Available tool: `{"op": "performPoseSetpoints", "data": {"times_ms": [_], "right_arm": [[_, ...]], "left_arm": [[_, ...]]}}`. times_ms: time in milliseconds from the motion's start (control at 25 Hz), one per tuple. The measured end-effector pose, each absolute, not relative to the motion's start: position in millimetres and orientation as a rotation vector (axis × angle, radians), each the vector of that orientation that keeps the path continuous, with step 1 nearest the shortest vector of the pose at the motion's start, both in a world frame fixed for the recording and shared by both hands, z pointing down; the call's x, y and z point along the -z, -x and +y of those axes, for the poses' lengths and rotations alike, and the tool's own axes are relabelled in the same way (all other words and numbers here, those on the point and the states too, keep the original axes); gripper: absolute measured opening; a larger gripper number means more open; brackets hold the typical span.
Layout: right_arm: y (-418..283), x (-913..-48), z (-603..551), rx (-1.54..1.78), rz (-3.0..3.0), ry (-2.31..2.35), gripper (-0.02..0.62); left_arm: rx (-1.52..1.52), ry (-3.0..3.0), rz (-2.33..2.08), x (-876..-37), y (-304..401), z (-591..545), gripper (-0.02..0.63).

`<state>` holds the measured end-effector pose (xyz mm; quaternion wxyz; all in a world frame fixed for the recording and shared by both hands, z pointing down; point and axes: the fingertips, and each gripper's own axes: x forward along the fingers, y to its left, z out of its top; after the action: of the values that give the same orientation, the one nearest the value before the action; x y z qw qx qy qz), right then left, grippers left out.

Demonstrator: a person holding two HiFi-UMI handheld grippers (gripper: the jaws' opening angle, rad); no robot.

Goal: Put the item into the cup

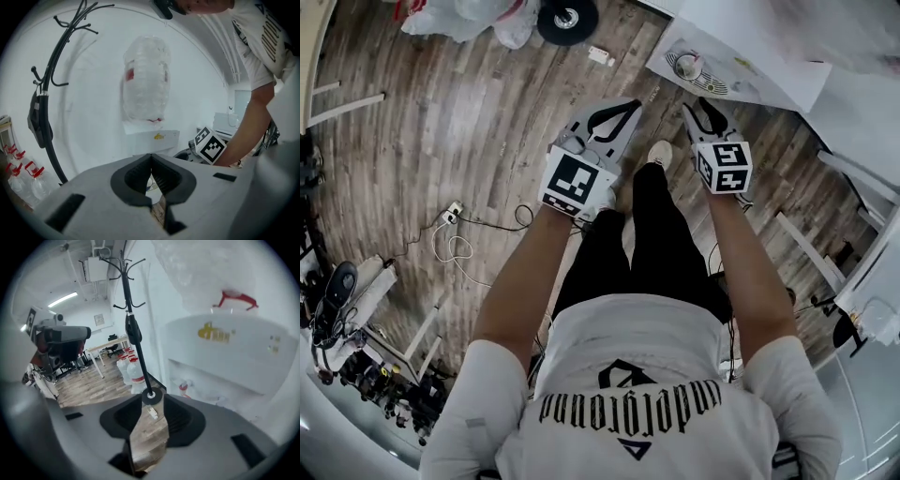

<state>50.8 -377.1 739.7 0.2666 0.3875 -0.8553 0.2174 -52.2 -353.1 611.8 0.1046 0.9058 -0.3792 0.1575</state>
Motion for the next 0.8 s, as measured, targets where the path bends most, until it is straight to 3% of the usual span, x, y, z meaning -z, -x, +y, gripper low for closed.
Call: {"op": "performPoseSetpoints", "data": {"times_ms": [480,800], "right_arm": [[-6,-502,-237,-0.370,-2.531,-1.136,0.041],[15,-401,-141,-0.127,-2.616,-1.148,0.005]], "left_arm": [[-0.302,-2.834,-1.069,-448,102,-213,0.008],[-0.227,-2.881,-1.097,-379,137,-138,0.008]]}}
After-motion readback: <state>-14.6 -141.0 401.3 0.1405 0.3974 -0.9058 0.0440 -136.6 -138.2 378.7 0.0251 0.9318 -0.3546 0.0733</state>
